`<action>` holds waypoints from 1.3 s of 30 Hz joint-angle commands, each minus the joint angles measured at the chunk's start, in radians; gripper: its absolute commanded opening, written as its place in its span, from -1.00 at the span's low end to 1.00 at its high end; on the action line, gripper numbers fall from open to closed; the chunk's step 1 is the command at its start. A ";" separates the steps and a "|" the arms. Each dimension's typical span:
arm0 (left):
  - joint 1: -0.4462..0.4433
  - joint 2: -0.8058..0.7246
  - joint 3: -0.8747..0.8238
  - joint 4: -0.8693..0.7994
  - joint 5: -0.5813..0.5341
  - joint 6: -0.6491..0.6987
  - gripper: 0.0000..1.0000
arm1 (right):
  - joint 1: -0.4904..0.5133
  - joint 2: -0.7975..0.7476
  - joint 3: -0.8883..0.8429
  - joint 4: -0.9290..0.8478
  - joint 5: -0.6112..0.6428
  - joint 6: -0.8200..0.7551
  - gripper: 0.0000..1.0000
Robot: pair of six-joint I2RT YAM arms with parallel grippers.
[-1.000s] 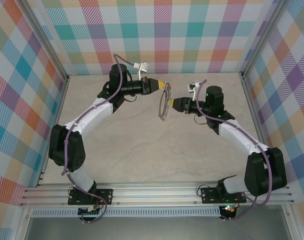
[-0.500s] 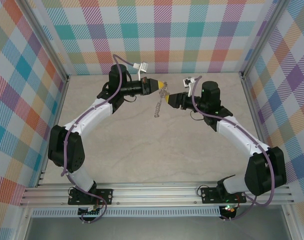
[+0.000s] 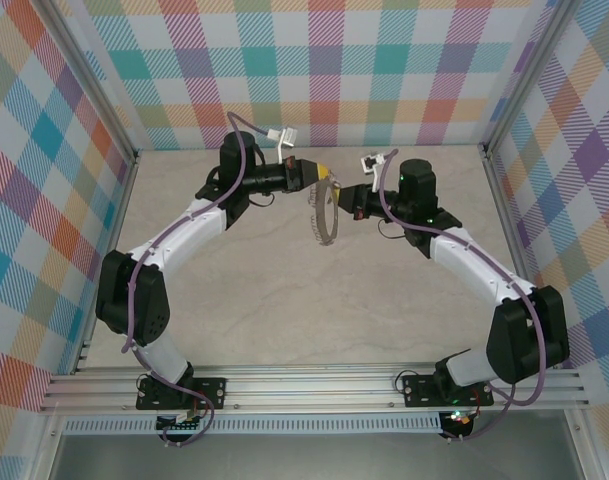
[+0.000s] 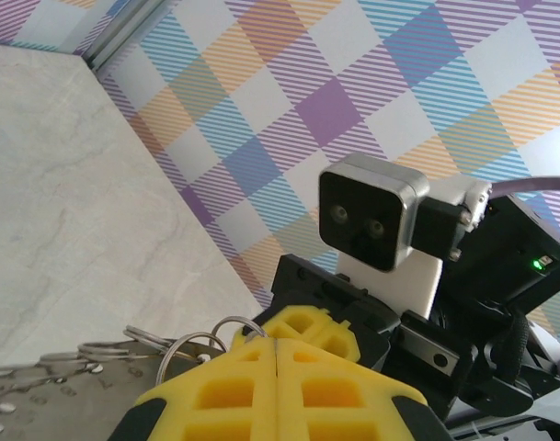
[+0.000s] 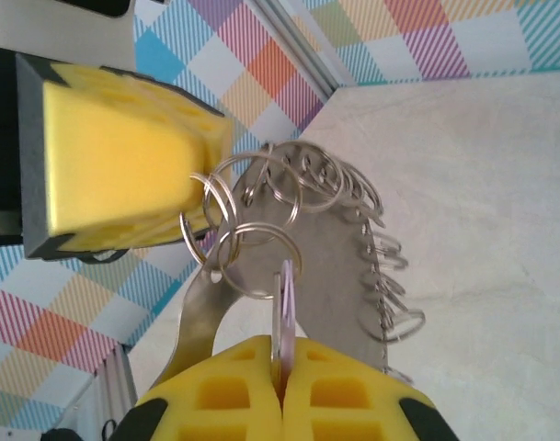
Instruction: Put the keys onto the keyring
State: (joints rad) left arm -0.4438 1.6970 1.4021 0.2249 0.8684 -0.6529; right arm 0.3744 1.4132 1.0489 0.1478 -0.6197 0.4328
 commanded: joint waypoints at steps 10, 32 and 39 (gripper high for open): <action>-0.012 -0.093 -0.083 0.166 -0.065 -0.078 -1.00 | 0.043 -0.073 -0.059 0.024 -0.014 0.027 -1.00; -0.042 -0.141 -0.227 0.353 -0.157 -0.168 -1.00 | 0.105 -0.005 -0.036 0.154 -0.032 0.138 -1.00; -0.071 -0.145 -0.287 0.429 -0.202 -0.200 -1.00 | 0.123 0.038 -0.018 0.207 -0.049 0.168 -1.00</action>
State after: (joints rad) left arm -0.4889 1.5867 1.1332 0.5491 0.6861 -0.8268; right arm 0.4782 1.4414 0.9970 0.2829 -0.6224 0.5846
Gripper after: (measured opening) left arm 0.048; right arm 0.067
